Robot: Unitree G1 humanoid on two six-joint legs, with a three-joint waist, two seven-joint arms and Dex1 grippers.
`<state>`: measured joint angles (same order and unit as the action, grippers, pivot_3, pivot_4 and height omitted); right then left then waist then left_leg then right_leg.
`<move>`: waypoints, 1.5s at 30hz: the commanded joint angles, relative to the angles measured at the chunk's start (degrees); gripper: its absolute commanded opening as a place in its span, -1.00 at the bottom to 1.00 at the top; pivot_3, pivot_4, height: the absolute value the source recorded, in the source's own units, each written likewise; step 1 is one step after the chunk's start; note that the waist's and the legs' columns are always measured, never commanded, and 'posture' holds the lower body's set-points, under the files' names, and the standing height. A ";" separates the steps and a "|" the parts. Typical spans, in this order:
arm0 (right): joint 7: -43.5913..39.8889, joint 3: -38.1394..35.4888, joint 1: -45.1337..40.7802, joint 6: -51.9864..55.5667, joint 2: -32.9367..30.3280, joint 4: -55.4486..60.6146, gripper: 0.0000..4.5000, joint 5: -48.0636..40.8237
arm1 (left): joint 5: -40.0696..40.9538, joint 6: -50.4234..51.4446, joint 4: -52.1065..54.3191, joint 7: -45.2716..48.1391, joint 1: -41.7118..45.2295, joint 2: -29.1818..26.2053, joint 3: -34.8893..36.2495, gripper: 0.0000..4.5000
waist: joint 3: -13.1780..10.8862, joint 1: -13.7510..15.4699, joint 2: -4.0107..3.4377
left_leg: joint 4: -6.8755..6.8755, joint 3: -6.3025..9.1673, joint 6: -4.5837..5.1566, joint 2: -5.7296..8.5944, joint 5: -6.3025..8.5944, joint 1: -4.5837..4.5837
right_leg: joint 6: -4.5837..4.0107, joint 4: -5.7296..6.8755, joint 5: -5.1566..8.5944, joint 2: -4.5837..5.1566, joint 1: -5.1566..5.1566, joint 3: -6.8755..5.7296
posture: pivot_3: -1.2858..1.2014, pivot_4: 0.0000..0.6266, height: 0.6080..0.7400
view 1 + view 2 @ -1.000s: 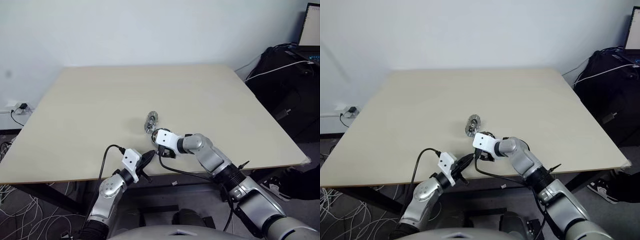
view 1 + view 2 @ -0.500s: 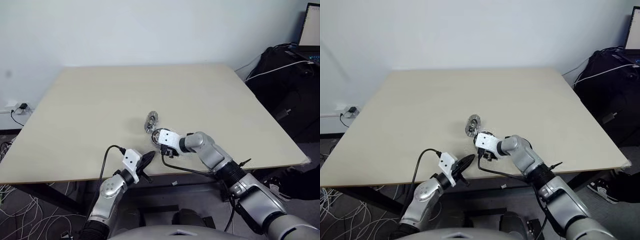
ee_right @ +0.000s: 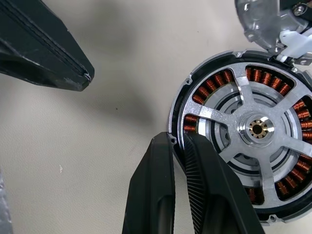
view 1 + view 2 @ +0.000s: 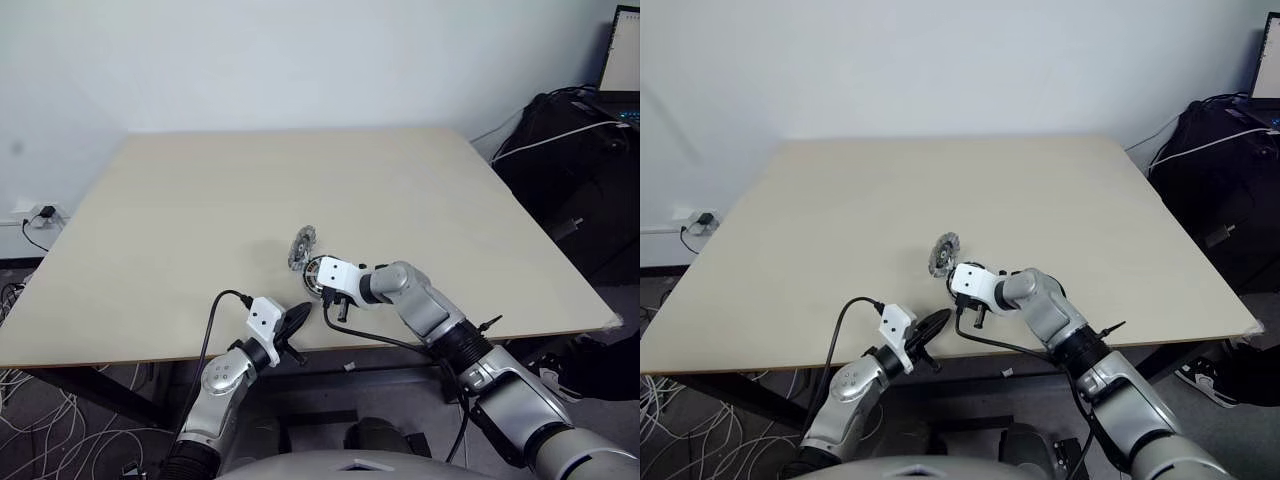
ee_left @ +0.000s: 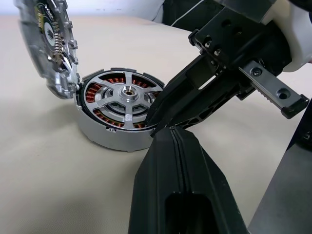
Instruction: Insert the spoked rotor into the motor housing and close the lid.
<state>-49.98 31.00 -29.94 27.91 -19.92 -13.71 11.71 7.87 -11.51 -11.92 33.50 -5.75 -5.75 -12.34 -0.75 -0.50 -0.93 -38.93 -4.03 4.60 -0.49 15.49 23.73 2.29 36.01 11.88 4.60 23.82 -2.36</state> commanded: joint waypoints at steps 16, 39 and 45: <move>13.61 -13.59 8.17 43.06 9.58 32.24 -0.97 -10.89 | 0.74 1.51 2.90 -0.07 0.39 0.46 -0.59 -1.00 | 0.01 -0.05 -0.03 | 0.00 0.08 -0.02 0.01 0.00 0.77 | -0.12 0.03 -0.05 0.12 0.79 0.11 | 0.03 -1.00 1.00; 38.69 -29.29 2.91 64.59 32.03 34.11 -0.97 -14.00 | 1.03 2.04 2.22 -0.56 -0.65 1.14 0.44 -1.00 | 0.06 -0.33 -0.17 | -0.06 0.07 -0.05 0.05 -0.05 0.81 | -0.11 0.07 -0.09 -0.15 0.76 -0.11 | 0.03 -1.00 1.00; 41.87 -30.80 2.91 63.85 32.68 30.89 -0.97 -14.61 | 0.98 2.08 2.05 -0.36 -0.66 1.16 0.47 -1.00 | 0.06 -0.49 -0.17 | -0.13 0.00 -0.01 0.13 -0.06 0.81 | -0.04 0.07 -0.12 -0.36 0.72 -0.07 | 0.03 -1.00 1.00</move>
<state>-9.01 0.64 -25.06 91.92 9.24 15.99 -2.39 7.95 -9.04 -10.60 32.68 -6.91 -4.80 -11.83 -0.70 -0.99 -1.09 -39.06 -4.05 4.59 -0.38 15.42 24.54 2.26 36.09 11.75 4.20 24.54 -2.43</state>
